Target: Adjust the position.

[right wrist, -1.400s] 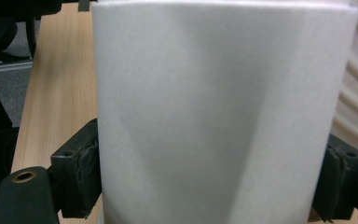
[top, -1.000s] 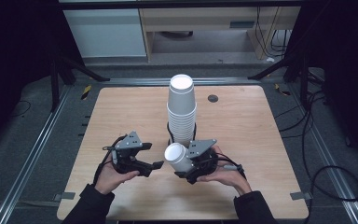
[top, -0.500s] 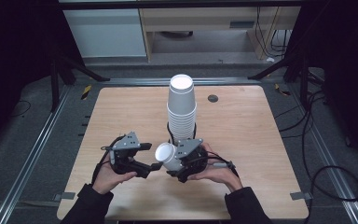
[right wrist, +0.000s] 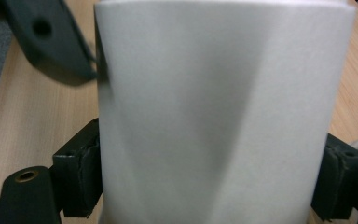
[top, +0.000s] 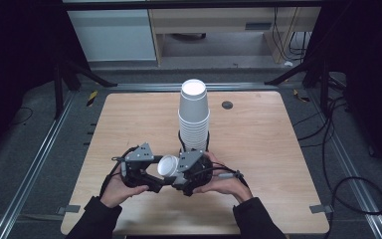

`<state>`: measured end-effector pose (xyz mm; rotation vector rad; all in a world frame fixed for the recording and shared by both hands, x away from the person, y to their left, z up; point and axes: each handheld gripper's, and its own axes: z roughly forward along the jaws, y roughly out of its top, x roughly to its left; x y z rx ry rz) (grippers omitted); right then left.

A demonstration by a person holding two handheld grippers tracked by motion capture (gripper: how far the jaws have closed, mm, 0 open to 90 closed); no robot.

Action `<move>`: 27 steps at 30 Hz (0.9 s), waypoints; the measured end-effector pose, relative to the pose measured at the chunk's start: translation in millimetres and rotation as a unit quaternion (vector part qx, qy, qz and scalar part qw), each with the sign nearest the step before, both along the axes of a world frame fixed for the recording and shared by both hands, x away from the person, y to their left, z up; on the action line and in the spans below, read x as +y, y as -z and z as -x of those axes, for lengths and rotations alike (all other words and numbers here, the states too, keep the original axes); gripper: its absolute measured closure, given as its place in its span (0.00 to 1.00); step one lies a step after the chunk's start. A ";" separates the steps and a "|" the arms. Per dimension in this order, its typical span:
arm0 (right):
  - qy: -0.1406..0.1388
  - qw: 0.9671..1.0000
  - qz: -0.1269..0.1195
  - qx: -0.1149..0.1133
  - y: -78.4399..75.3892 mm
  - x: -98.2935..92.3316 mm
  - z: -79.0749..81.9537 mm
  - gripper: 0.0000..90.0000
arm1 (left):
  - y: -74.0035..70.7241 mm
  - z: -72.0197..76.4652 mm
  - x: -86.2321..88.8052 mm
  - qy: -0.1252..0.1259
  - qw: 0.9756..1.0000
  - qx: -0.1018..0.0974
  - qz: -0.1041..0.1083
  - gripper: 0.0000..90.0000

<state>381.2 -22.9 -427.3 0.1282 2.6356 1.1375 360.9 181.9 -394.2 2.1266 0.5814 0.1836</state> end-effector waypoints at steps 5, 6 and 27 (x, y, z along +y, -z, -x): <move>-0.008 1.000 0.010 -0.002 -0.2 6.2 0.4 0.17 | 1.7 -0.5 -0.9 0.002 1.000 0.004 -0.005 0.20; -0.008 1.000 0.012 -0.003 0.2 7.1 0.2 0.17 | 2.3 -0.8 -1.0 0.001 1.000 0.006 -0.006 0.20; -0.010 1.000 0.023 0.006 -5.4 16.5 0.5 0.16 | 1.5 -0.9 1.3 -0.003 1.000 0.011 -0.001 0.23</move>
